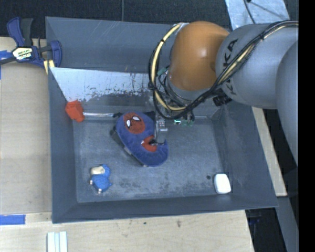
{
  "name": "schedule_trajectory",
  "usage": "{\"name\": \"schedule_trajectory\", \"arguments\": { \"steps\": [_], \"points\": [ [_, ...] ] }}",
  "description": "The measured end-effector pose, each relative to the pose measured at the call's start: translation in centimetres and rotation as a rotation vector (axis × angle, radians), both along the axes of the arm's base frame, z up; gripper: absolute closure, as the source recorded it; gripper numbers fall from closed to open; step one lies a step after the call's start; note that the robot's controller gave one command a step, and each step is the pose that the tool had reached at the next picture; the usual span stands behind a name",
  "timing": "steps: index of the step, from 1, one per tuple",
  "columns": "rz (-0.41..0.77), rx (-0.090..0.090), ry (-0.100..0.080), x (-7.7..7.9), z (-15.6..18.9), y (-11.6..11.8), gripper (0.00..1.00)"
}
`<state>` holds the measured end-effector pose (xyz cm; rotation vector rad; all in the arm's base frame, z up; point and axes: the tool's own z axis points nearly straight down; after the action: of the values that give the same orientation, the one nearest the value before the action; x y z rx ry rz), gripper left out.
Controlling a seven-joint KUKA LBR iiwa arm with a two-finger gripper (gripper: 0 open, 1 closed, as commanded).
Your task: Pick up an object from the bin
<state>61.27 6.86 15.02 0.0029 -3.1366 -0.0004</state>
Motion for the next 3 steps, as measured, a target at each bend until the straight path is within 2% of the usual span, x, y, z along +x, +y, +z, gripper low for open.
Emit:
{"name": "schedule_trajectory", "arguments": {
  "steps": [1,2,3],
  "points": [
    [-0.003,0.0,-0.008,0.2,0.5,0.0,1.0],
    [0.057,0.002,-0.018,1.5,10.9,3.6,1.0],
    [0.054,0.001,-0.008,1.3,10.4,3.4,1.0]
  ]
}}
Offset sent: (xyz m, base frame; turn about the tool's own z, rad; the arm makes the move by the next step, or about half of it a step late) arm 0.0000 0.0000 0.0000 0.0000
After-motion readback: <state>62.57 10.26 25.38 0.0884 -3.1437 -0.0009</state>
